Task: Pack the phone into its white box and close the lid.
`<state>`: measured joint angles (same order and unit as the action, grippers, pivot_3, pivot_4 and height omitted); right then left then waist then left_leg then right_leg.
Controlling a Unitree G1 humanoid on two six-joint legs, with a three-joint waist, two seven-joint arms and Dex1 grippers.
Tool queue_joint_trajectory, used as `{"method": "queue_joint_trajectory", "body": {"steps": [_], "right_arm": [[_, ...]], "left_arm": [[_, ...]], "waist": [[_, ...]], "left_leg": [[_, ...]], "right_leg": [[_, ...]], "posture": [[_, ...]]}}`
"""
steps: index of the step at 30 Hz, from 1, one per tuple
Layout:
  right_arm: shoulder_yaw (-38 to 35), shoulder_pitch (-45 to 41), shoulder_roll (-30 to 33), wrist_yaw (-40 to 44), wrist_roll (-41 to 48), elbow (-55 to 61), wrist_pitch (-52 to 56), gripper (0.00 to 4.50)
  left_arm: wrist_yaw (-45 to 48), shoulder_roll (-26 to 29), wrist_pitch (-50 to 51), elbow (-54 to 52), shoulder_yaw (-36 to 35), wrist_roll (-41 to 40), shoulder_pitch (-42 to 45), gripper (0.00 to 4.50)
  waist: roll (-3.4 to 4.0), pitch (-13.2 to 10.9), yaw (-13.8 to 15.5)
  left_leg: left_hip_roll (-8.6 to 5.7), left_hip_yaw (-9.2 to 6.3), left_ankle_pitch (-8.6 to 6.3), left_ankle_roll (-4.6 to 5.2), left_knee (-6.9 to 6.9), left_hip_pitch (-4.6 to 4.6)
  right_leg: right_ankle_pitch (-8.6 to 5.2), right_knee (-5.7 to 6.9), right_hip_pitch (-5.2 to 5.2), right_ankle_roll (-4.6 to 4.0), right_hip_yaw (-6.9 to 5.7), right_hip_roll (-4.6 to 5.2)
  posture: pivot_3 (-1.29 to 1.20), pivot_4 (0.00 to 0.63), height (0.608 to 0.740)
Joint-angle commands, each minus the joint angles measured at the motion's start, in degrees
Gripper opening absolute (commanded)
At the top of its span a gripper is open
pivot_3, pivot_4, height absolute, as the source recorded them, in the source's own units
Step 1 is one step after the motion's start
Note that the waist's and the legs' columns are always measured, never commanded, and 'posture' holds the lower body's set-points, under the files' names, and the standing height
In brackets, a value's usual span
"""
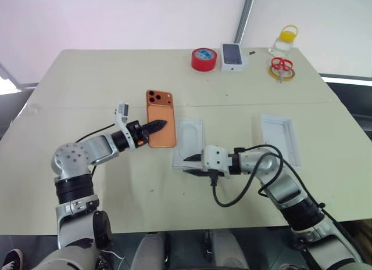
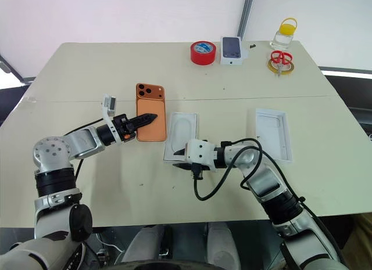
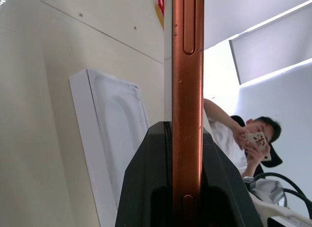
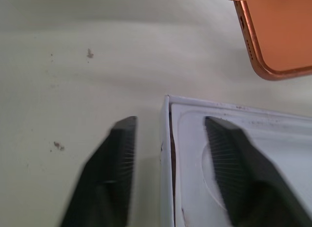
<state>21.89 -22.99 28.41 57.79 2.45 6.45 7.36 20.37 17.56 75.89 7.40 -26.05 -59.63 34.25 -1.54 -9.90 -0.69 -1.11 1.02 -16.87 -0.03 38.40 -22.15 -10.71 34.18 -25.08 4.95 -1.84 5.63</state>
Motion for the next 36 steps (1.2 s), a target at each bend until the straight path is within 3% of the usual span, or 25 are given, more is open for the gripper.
{"method": "queue_joint_trajectory", "body": {"steps": [1,12,17,25,31,36], "right_arm": [[-1.6,-0.3,-0.1,0.0,1.7,2.9,0.7,2.86],[-15.3,2.1,7.0,0.9,10.5,3.8,5.0,2.86],[-17.5,4.7,11.5,1.1,8.7,0.8,1.6,2.86],[-16.6,4.5,10.0,-0.7,8.1,0.6,0.9,2.94],[-15.3,3.7,8.5,-1.6,6.9,0.0,-0.2,2.94],[-14.7,3.2,7.7,-1.8,6.6,-0.4,-0.6,2.94]], "left_arm": [[1.6,1.0,-0.1,-1.5,0.1,-1.6,0.5,0.0],[0.3,-5.5,-1.9,0.6,8.1,3.1,1.0,0.0],[-1.1,-7.1,-1.4,1.1,10.4,5.2,0.3,0.0],[-4.2,-8.6,1.9,2.6,9.5,5.9,2.1,3.75],[-4.3,-7.8,8.1,-0.1,9.7,3.6,4.5,3.75],[-6.2,-6.6,10.0,-2.8,11.2,6.3,5.7,3.75]], "waist": [[0.0,0.0,0.0],[-0.01,0.0,0.9],[-0.01,0.0,1.0],[0.01,0.0,1.4],[0.01,0.0,1.4],[0.01,0.0,1.4]], "left_leg": [[0.0,0.0,0.0,0.0,0.0,0.0],[-0.03,-0.04,-0.04,0.07,0.14,0.0],[-0.02,0.02,-0.1,0.17,0.31,-0.02],[0.05,0.0,-0.16,0.28,0.6,-0.03],[0.04,-0.05,-0.21,0.35,0.69,0.0],[0.04,-0.04,-0.21,0.35,0.7,-0.01]], "right_leg": [[0.0,0.0,0.01,0.0,0.0,0.0],[0.0,-0.05,0.13,0.0,-0.01,0.0],[-0.01,-0.05,0.18,-0.02,-0.01,-0.02],[-0.02,-0.04,0.31,-0.02,-0.01,-0.08],[-0.03,-0.06,0.41,-0.03,-0.03,-0.05],[-0.03,-0.07,0.41,-0.02,-0.02,-0.05]], "posture": [[0.0,0.15,0.74],[0.0,0.15,0.74],[0.0,0.15,0.74],[0.0,0.15,0.74],[0.0,0.15,0.74],[0.0,0.15,0.74]]}}
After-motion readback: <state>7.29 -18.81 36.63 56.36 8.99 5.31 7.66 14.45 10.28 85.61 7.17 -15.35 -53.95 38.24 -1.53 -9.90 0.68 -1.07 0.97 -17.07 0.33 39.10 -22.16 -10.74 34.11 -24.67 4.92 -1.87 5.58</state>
